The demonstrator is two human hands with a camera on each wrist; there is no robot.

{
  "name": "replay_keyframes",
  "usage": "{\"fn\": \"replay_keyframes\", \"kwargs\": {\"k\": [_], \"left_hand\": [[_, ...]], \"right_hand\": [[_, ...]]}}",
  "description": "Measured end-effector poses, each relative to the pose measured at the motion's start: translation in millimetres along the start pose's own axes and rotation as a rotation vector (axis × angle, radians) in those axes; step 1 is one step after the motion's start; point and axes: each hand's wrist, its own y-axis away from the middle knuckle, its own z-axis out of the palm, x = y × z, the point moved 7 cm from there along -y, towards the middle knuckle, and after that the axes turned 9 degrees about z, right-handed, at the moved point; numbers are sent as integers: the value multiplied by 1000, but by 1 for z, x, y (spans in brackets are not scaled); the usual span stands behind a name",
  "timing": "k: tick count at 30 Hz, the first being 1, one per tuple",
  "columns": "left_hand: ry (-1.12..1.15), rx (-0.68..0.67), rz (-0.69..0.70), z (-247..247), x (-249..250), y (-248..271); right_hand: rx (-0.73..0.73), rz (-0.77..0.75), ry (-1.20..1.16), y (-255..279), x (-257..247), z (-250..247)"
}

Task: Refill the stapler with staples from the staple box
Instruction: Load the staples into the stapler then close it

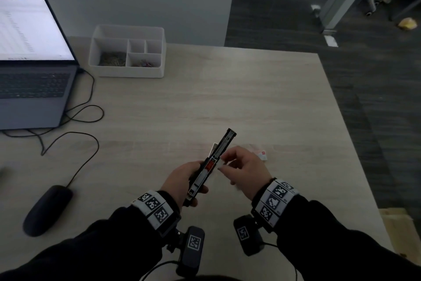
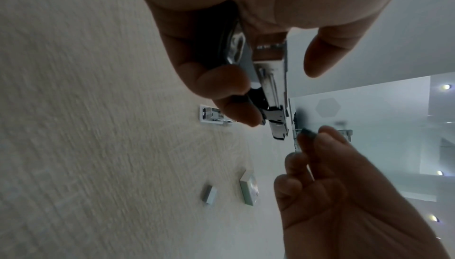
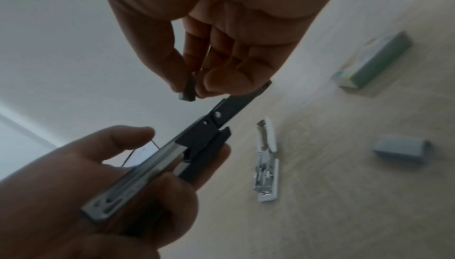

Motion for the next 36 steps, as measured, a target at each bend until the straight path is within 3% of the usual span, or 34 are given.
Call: {"fn": "replay_keyframes", "kwargs": {"k": [14, 36], "left_hand": [[-10, -38, -38, -3, -5, 2], [-4, -31, -19, -2, -6, 1]], "right_hand": [[-32, -243, 248, -6, -11, 16], [-53, -192, 232, -7, 0, 15]]}}
